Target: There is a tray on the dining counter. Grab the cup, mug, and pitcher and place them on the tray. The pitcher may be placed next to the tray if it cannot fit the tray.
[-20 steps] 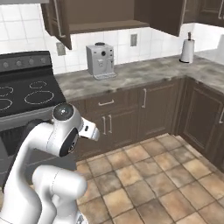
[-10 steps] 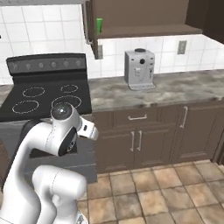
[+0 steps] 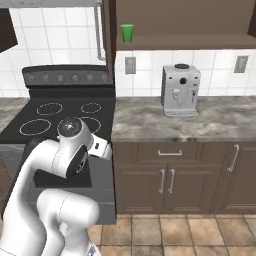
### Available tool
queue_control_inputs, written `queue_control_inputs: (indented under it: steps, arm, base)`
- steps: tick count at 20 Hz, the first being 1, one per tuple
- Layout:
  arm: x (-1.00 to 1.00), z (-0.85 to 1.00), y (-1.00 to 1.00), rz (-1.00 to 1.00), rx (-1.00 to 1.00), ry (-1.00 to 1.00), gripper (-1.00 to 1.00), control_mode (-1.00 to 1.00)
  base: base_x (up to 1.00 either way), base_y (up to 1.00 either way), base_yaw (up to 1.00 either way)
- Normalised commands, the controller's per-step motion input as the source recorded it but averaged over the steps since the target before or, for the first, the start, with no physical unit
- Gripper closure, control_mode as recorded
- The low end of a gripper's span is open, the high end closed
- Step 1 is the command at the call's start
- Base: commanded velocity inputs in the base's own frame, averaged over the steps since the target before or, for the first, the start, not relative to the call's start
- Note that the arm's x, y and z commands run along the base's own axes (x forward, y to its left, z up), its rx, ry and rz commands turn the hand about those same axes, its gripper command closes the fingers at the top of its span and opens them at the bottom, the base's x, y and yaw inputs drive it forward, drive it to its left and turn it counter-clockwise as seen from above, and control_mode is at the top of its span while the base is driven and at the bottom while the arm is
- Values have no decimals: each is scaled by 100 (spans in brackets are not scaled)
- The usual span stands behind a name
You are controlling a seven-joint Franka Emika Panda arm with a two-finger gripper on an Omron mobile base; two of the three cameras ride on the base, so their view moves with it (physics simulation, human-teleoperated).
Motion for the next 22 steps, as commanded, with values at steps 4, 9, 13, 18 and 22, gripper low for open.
queue_control_inputs:
  steps: [4, 9, 13, 18, 22]
  arm:
    - [0, 0, 0, 0, 0, 0, -100, 100]
    - [0, 0, 0, 0, 0, 0, -100, 100]
    - [0, 0, 0, 0, 0, 0, -100, 100]
    - [0, 0, 0, 0, 0, 0, -100, 100]
    - [0, 0, 0, 0, 0, 0, -100, 100]
  base:
    - [42, -37, 36]
    - [23, -47, 33]
    - [17, -58, 18]
    - [2, -65, 15]
    - [10, -63, 10]
